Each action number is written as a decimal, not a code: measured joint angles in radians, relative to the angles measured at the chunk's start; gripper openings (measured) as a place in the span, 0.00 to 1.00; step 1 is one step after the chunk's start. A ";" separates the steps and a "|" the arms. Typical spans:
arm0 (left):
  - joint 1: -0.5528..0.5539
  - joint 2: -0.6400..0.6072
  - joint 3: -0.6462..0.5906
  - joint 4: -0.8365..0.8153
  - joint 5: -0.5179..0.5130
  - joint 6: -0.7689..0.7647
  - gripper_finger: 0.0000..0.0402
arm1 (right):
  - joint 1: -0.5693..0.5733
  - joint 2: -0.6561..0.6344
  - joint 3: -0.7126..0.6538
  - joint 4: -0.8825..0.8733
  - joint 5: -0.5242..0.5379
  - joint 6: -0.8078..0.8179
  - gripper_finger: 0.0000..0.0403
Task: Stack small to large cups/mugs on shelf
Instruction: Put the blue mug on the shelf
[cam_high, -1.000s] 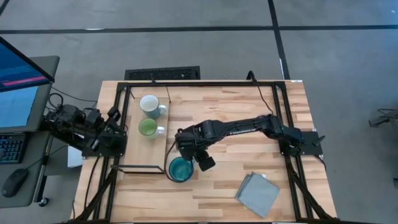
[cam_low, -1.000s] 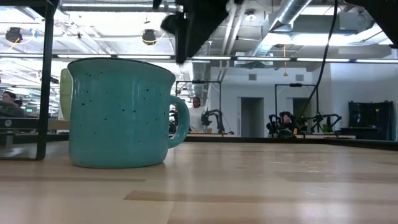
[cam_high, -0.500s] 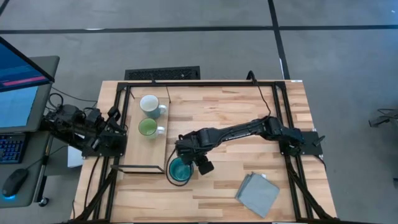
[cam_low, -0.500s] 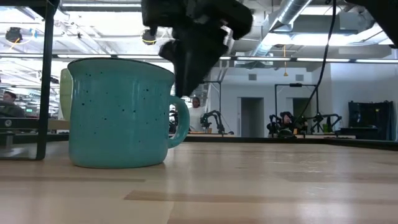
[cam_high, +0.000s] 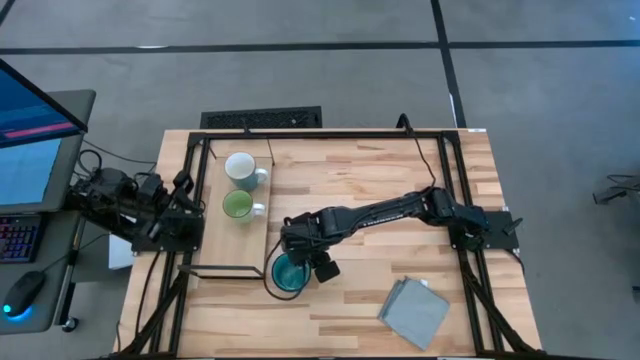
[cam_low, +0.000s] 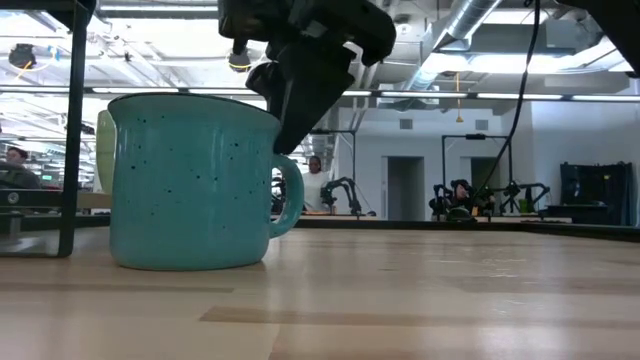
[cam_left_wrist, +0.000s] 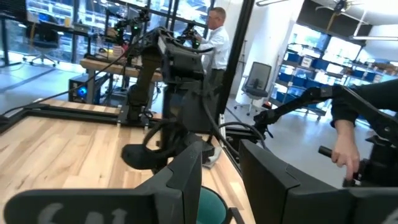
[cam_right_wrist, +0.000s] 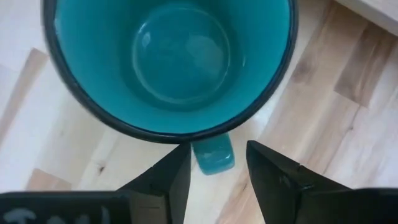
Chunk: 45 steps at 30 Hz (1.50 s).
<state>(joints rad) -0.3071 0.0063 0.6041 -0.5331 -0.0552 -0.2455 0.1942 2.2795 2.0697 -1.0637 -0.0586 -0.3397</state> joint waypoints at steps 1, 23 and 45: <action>0.000 0.000 0.000 0.000 -0.008 0.000 0.24 | 0.001 0.000 0.000 0.001 -0.005 0.000 0.44; 0.000 0.000 0.000 -0.008 -0.039 -0.002 0.24 | 0.006 0.001 -0.049 0.059 -0.073 -0.007 0.44; 0.000 0.000 0.000 -0.011 -0.040 -0.002 0.24 | 0.000 0.047 -0.048 0.075 -0.129 0.025 0.32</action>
<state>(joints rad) -0.3070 0.0067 0.6041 -0.5442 -0.0948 -0.2472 0.1940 2.3264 2.0220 -0.9890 -0.1871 -0.3145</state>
